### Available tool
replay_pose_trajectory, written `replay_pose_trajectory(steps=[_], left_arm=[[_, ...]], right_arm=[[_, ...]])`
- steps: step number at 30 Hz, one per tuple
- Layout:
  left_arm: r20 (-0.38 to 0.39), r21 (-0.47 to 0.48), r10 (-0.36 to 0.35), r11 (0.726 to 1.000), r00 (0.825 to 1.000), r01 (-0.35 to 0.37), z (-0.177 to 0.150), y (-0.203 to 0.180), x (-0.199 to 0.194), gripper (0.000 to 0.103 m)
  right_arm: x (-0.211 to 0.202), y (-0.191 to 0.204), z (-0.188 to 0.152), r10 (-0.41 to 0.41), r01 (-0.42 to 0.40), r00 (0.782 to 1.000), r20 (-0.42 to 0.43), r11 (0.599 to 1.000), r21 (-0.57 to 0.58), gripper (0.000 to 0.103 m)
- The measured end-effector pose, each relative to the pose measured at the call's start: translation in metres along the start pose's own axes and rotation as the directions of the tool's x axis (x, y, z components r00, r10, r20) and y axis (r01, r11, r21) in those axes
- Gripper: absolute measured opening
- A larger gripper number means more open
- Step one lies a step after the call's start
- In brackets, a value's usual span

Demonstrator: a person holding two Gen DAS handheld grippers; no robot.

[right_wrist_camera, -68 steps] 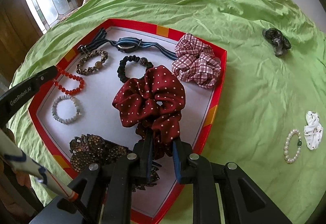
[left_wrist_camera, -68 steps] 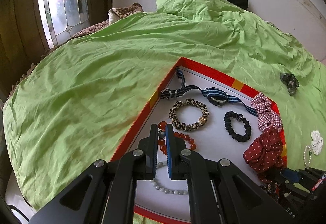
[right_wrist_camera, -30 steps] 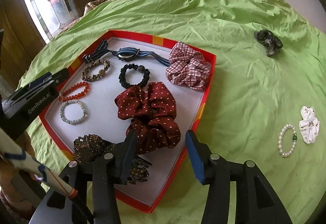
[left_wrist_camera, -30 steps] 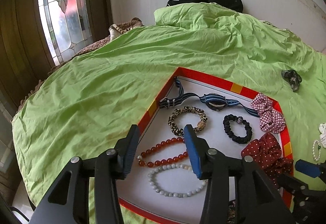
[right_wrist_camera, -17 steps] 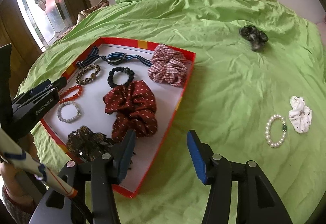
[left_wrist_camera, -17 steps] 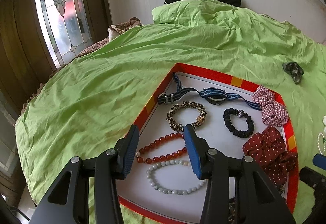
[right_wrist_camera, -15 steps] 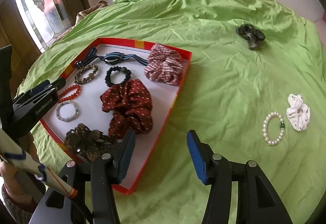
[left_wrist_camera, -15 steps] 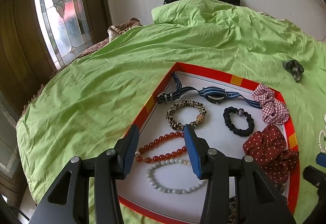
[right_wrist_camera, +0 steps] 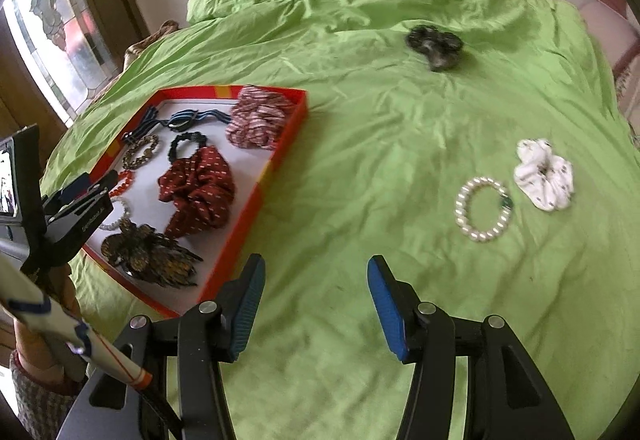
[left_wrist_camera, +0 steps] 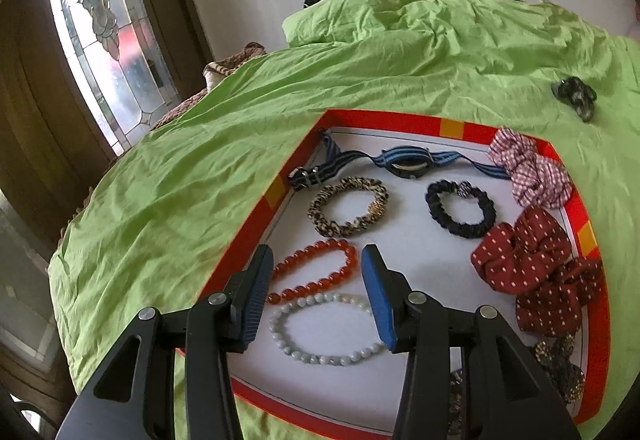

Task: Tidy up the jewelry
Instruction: 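Withdraw both open tools from the box toward the pearl bracelet and white scrunchie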

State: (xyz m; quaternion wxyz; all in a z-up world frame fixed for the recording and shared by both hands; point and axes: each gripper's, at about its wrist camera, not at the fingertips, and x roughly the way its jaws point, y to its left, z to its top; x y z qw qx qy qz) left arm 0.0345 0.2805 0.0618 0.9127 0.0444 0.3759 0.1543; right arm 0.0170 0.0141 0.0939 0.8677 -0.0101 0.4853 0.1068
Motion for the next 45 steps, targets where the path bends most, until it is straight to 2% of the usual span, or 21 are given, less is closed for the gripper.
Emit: replay_pose_trajectory(steps=[7,13,19,22,25,33,39,45], left_arm=[[0.021,0.006,-0.016,1.0,1.0,0.016,-0.004,-0.013,-0.014,0.045],[0.069,0.006,-0.022,1.0,0.997,0.022,-0.006,-0.023,-0.034,0.045],[0.08,-0.057,-0.081,0.995,0.993,0.086,-0.006,-0.022,-0.063,0.045],[0.094,-0.055,-0.111,0.992,0.989,0.116,-0.005,-0.026,-0.084,0.048],[0.112,-0.019,-0.117,0.993,0.987,0.12,-0.005,-0.037,-0.104,0.054],[0.142,0.13,-0.186,0.977,0.972,0.168,-0.008,-0.089,-0.146,0.059],[0.092,0.17,-0.275,0.951,0.957,0.257,-0.009,-0.125,-0.155,0.059],[0.067,0.233,-0.285,0.936,0.956,0.263,-0.014,-0.162,-0.16,0.059]], right_arm=[[-0.014,-0.039,-0.017,-0.038,0.038,0.999,0.004,0.998,0.046,0.058],[-0.022,-0.078,-0.033,-0.058,0.058,0.998,-0.002,0.992,0.109,0.058],[-0.029,-0.108,-0.047,-0.072,0.071,0.997,0.0,0.986,0.15,0.058],[-0.028,-0.121,-0.051,-0.064,0.063,0.998,0.003,0.982,0.18,0.058],[-0.03,-0.132,-0.056,-0.052,0.05,0.999,0.004,0.978,0.202,0.058],[-0.049,-0.16,-0.066,-0.063,0.051,0.997,0.044,0.972,0.231,0.058],[-0.06,-0.192,-0.075,-0.08,0.06,0.995,0.06,0.956,0.287,0.059],[-0.06,-0.217,-0.083,-0.079,0.055,0.995,0.061,0.942,0.33,0.06]])
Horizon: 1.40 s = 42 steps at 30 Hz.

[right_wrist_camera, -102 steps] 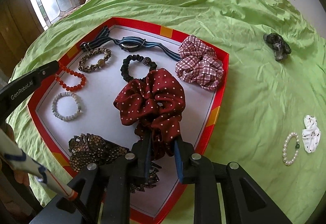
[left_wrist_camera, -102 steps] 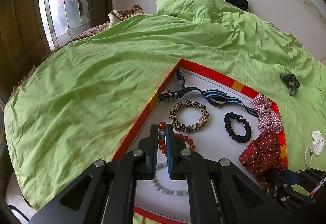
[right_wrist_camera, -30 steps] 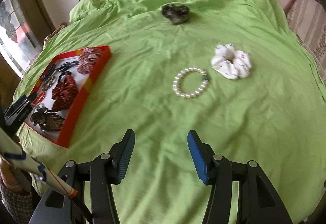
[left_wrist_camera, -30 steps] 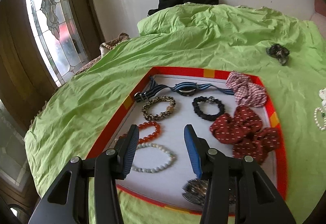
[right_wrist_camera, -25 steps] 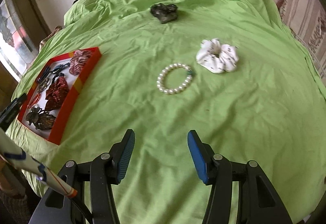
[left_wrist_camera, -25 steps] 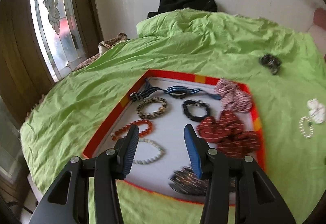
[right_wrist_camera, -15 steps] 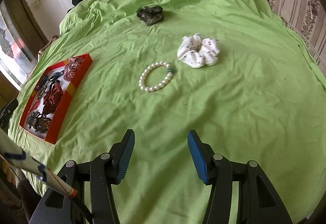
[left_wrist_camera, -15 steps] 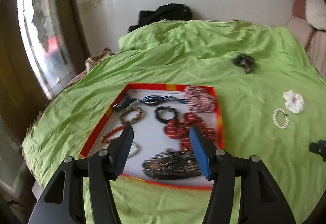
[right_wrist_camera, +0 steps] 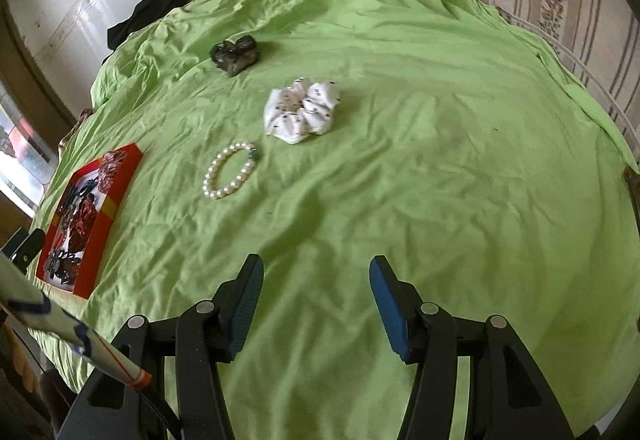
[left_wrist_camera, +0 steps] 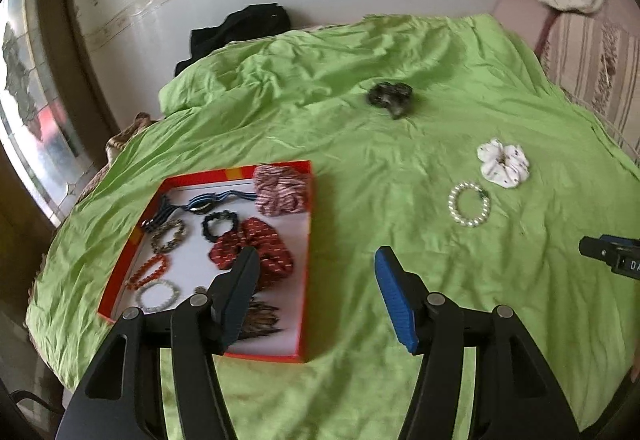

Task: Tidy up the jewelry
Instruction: 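Withdraw both open tools from the box toward the pearl bracelet and white scrunchie, then grasp the pearl bracelet with the left tool while the right grasps the white cherry scrunchie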

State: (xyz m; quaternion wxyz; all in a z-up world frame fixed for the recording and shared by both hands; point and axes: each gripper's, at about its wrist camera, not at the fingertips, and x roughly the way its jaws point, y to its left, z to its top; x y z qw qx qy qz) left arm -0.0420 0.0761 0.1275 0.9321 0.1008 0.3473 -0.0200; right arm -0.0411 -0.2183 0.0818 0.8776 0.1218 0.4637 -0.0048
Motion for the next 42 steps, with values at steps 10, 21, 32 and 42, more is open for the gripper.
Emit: replay_pose_trajectory(steps=[10,21,32,42], left_arm=[[-0.135,-0.022,-0.096,0.995,0.986,0.094,0.008,-0.027,0.039,0.065],[-0.202,0.031,-0.188,0.98,0.961,0.198,0.027,-0.073,0.082,0.065],[-0.226,0.069,-0.264,0.956,0.938,0.286,0.055,-0.118,0.128,0.05],[-0.268,0.023,-0.344,0.932,0.9,0.362,0.065,-0.128,0.174,0.037]], right_arm=[[0.015,-0.03,0.007,0.001,-0.001,1.0,-0.003,0.999,0.046,0.06],[0.037,-0.045,0.045,0.049,-0.051,0.998,0.035,0.997,0.065,0.06],[0.07,-0.04,0.085,0.098,-0.103,0.993,0.061,0.991,0.085,0.062],[0.109,-0.044,0.111,0.15,-0.156,0.987,0.065,0.983,0.101,0.062]])
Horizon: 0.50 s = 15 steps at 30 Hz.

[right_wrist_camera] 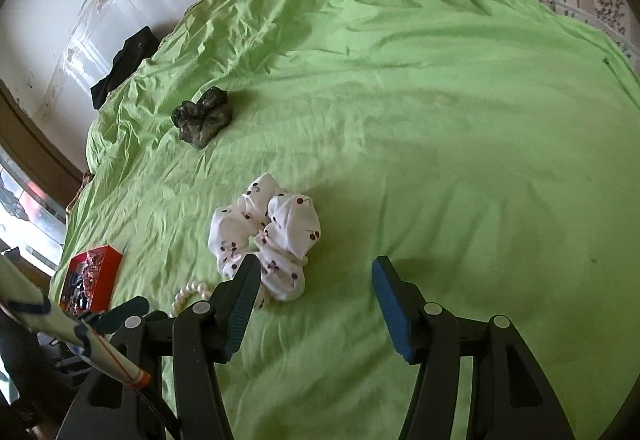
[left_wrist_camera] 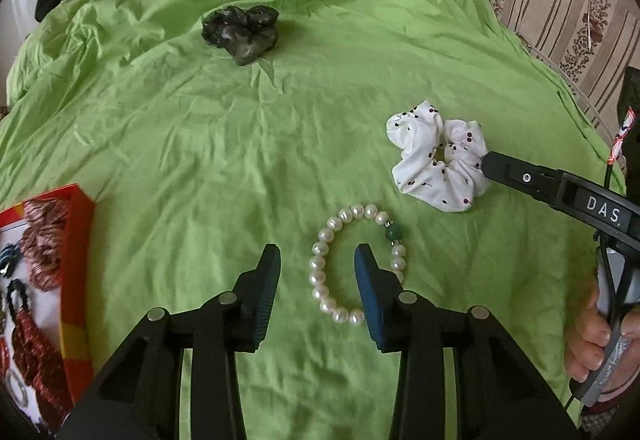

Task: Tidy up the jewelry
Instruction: 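Grasp the pearl bracelet with the left tool while the right grasps the white cherry scrunchie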

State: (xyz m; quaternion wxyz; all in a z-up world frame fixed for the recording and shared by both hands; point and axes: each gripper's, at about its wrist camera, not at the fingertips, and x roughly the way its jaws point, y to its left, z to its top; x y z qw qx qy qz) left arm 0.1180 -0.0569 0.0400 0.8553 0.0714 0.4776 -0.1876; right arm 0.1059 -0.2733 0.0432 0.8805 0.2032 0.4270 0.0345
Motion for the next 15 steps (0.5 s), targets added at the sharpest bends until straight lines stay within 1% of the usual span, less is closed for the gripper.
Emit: replay_pose_trajectory(steps=[3,5,10,15], left_arm=[[-0.021,0.001,-0.021,1.0,1.0,0.021,0.0,-0.001,0.012,0.037],[-0.032,0.006,-0.018,1.0,0.999,0.019,-0.001,-0.003,0.02,0.037],[-0.016,0.004,-0.002,1.0,1.0,0.002,-0.001,-0.006,0.026,0.038],[-0.004,-0.004,0.009,1.0,1.0,-0.009,0.0,-0.009,0.03,0.043]], right_arm=[[0.01,-0.001,0.002,0.0,0.0,1.0,-0.008,1.0,-0.003,0.062],[0.013,0.0,0.005,0.004,-0.004,1.0,0.001,1.0,-0.01,0.062],[0.019,0.004,0.005,0.0,0.001,1.0,0.01,1.0,-0.027,0.064],[0.024,0.014,0.005,-0.022,0.024,0.999,0.028,0.998,-0.065,0.064]])
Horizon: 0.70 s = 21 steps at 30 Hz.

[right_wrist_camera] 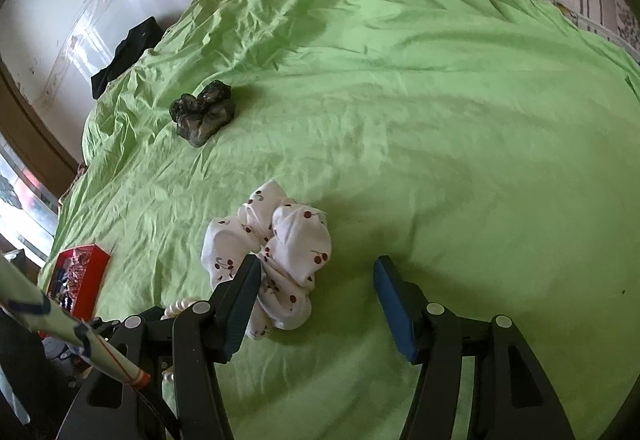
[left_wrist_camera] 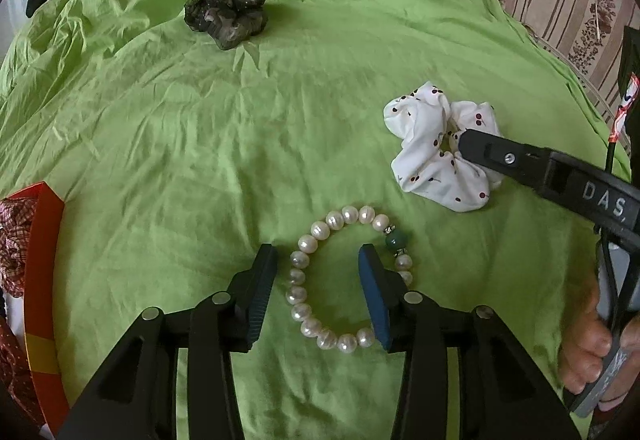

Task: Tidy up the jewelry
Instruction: 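Grasp the pearl bracelet with the left tool while the right grasps the white cherry scrunchie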

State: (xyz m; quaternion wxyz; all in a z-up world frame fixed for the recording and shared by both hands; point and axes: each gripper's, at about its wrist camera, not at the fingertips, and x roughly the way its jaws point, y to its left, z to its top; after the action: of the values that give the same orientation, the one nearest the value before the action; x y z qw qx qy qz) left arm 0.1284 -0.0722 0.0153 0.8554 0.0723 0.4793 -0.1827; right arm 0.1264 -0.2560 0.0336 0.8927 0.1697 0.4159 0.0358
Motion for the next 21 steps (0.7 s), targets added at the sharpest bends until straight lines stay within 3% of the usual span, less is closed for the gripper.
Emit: replay_pose_trajectory(steps=[6,10,12,13,15,17,21], left_arm=[[0.006,-0.013,0.009,1.0,1.0,-0.009,0.002,-0.007,0.004,0.061],[0.006,-0.027,0.031,0.999,1.0,-0.03,0.002,-0.013,0.006,0.066],[-0.003,-0.036,0.035,0.999,0.999,-0.035,0.002,-0.014,0.005,0.066],[-0.013,-0.04,0.035,0.999,0.999,-0.035,0.002,-0.014,0.005,0.064],[-0.022,-0.041,0.028,0.999,0.999,-0.029,0.002,-0.016,0.002,0.044],[-0.032,-0.036,0.02,0.999,0.999,-0.021,0.0,-0.018,-0.002,0.013],[-0.047,-0.046,-0.006,0.999,0.999,0.004,-0.004,-0.019,-0.007,0.009]], right_arm=[[0.006,0.01,-0.002,-0.019,0.019,1.0,0.003,0.999,-0.051,0.062],[0.007,0.009,-0.003,-0.003,0.002,1.0,-0.013,0.999,-0.051,0.039],[0.007,0.013,-0.004,-0.001,0.0,1.0,-0.019,0.998,-0.065,0.033],[0.007,0.015,-0.005,-0.001,-0.001,1.0,-0.02,0.997,-0.075,0.029],[0.007,0.019,-0.006,0.003,-0.005,1.0,-0.026,0.996,-0.089,0.025],[0.007,0.02,-0.008,0.003,-0.006,0.999,-0.034,0.996,-0.09,0.021],[0.007,0.019,-0.008,0.013,-0.016,0.999,-0.046,0.997,-0.075,0.017]])
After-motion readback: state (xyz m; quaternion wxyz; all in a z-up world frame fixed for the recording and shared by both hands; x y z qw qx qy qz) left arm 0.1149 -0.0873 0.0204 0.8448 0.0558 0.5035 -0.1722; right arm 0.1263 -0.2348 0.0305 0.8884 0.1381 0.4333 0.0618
